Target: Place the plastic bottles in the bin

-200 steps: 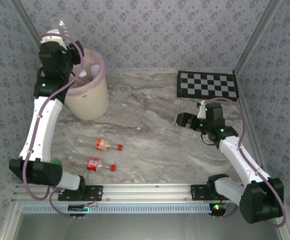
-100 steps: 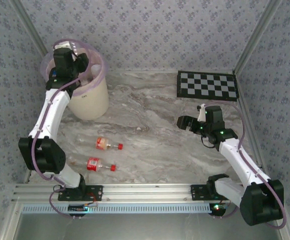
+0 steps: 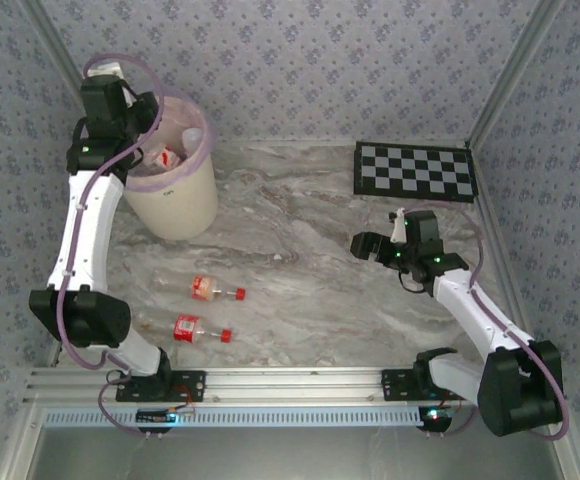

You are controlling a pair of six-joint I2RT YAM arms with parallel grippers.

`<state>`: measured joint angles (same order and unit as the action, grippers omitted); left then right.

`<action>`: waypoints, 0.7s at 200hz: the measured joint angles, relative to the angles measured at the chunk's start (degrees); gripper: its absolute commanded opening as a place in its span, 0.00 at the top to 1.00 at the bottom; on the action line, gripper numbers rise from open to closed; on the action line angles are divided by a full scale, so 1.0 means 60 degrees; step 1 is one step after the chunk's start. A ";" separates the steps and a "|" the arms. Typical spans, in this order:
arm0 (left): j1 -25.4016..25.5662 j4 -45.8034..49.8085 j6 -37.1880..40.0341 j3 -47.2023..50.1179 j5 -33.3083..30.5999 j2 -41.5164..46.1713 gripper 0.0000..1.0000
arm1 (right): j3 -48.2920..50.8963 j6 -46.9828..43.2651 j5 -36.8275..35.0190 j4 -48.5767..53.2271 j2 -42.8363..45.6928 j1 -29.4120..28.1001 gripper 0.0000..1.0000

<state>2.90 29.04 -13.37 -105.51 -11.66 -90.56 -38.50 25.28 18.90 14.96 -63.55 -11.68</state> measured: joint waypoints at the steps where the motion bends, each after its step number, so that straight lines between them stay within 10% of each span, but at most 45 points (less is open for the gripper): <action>1: 0.0000 0.0015 0.0036 -0.0022 0.0000 -0.0011 0.45 | 0.0000 -0.0004 0.0000 0.0000 0.0000 0.0000 0.00; 140: -0.0419 0.0135 -0.0594 0.0860 0.0408 -0.0772 0.69 | -0.0040 -0.0036 -0.0036 0.0044 0.0015 -0.0015 0.00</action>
<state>0.38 29.85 -16.93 -100.36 -9.21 -95.20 -38.74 25.06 18.68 15.22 -63.46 -11.77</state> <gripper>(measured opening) 0.326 0.999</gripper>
